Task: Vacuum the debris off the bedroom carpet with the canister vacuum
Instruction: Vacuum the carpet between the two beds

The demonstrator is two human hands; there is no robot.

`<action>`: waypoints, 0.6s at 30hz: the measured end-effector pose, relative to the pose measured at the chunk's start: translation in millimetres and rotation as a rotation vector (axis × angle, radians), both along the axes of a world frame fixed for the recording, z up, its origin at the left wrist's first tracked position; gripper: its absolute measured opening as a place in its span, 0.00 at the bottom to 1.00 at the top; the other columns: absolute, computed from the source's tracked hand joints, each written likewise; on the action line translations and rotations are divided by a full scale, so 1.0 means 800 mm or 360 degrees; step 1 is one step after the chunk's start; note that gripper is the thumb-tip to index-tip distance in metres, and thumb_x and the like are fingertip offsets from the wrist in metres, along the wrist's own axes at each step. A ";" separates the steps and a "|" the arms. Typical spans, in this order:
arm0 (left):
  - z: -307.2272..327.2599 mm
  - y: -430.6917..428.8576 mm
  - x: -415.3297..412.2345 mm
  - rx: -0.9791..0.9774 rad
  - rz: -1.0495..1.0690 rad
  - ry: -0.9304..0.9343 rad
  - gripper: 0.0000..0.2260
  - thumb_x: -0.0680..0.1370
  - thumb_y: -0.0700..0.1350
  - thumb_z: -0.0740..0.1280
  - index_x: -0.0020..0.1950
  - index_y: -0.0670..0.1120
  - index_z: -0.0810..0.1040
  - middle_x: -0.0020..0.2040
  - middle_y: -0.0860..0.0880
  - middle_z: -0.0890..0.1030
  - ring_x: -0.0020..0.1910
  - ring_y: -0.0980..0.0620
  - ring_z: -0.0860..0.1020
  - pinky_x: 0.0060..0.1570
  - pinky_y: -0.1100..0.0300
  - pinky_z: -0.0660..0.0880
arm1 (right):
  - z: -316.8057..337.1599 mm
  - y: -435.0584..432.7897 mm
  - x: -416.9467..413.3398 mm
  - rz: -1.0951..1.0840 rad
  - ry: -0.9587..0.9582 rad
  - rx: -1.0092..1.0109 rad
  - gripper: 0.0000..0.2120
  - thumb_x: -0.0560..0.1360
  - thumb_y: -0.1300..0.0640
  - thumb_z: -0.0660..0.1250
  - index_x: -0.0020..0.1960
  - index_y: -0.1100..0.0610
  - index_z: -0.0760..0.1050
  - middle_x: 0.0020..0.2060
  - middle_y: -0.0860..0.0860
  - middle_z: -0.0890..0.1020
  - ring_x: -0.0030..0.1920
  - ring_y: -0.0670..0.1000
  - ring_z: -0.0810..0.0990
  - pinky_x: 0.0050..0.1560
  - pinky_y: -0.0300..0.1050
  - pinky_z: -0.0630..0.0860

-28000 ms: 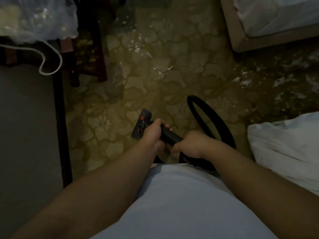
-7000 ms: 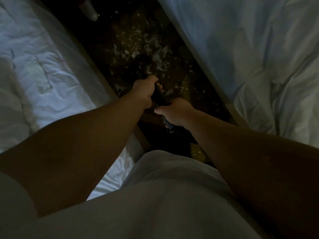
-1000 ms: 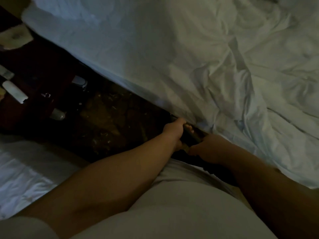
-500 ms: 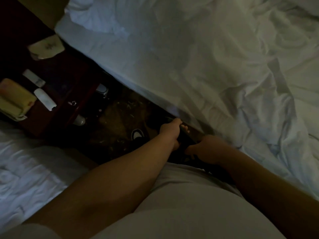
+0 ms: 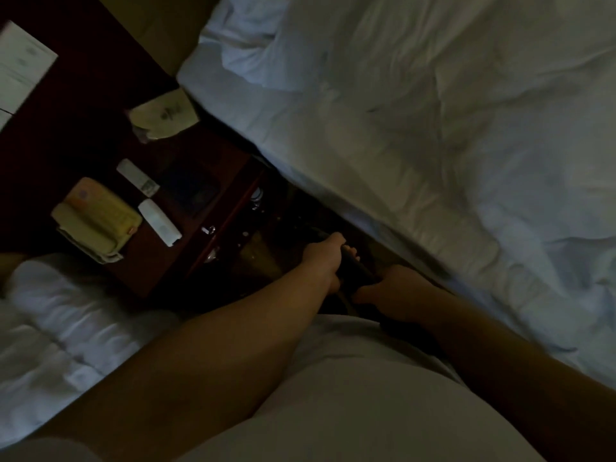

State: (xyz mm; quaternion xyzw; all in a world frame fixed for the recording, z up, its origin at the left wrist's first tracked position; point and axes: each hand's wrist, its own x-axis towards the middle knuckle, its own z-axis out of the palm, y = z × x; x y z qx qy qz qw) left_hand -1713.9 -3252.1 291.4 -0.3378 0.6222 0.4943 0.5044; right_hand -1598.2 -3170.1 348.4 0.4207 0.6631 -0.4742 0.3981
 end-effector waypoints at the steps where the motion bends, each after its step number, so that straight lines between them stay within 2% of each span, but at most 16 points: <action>1: -0.002 -0.005 -0.013 -0.0003 0.0009 -0.0006 0.10 0.80 0.41 0.67 0.60 0.38 0.76 0.42 0.43 0.79 0.39 0.48 0.80 0.40 0.52 0.80 | -0.002 -0.004 -0.012 0.0012 -0.0001 0.0004 0.15 0.76 0.46 0.75 0.53 0.58 0.83 0.43 0.54 0.83 0.41 0.52 0.81 0.39 0.44 0.77; 4: -0.010 -0.018 -0.040 -0.0018 0.0016 -0.0017 0.09 0.80 0.41 0.67 0.57 0.38 0.76 0.40 0.44 0.78 0.37 0.48 0.79 0.39 0.53 0.80 | -0.014 -0.016 -0.040 -0.0006 0.0007 -0.0003 0.16 0.75 0.45 0.76 0.53 0.58 0.83 0.46 0.55 0.85 0.43 0.53 0.84 0.41 0.45 0.79; 7: -0.015 -0.028 -0.057 -0.0043 -0.0011 0.0002 0.08 0.81 0.41 0.67 0.56 0.37 0.76 0.41 0.43 0.78 0.39 0.47 0.80 0.41 0.52 0.80 | -0.020 -0.025 -0.056 0.0015 -0.0005 -0.0029 0.15 0.75 0.45 0.75 0.51 0.57 0.83 0.44 0.53 0.84 0.41 0.50 0.82 0.35 0.42 0.74; 12: -0.018 -0.029 -0.052 -0.0070 -0.0034 0.0000 0.07 0.81 0.42 0.66 0.54 0.38 0.76 0.41 0.43 0.78 0.39 0.48 0.79 0.41 0.53 0.79 | -0.021 -0.027 -0.054 -0.0019 -0.0015 -0.0030 0.14 0.74 0.46 0.76 0.50 0.57 0.84 0.43 0.54 0.85 0.41 0.51 0.83 0.36 0.42 0.76; 18: -0.011 -0.015 -0.004 -0.0071 -0.0062 0.0014 0.12 0.80 0.42 0.67 0.61 0.37 0.76 0.40 0.44 0.79 0.37 0.49 0.80 0.37 0.53 0.79 | -0.013 -0.021 -0.005 -0.0046 -0.0016 -0.0041 0.12 0.75 0.47 0.76 0.49 0.56 0.82 0.43 0.54 0.84 0.41 0.52 0.82 0.37 0.43 0.76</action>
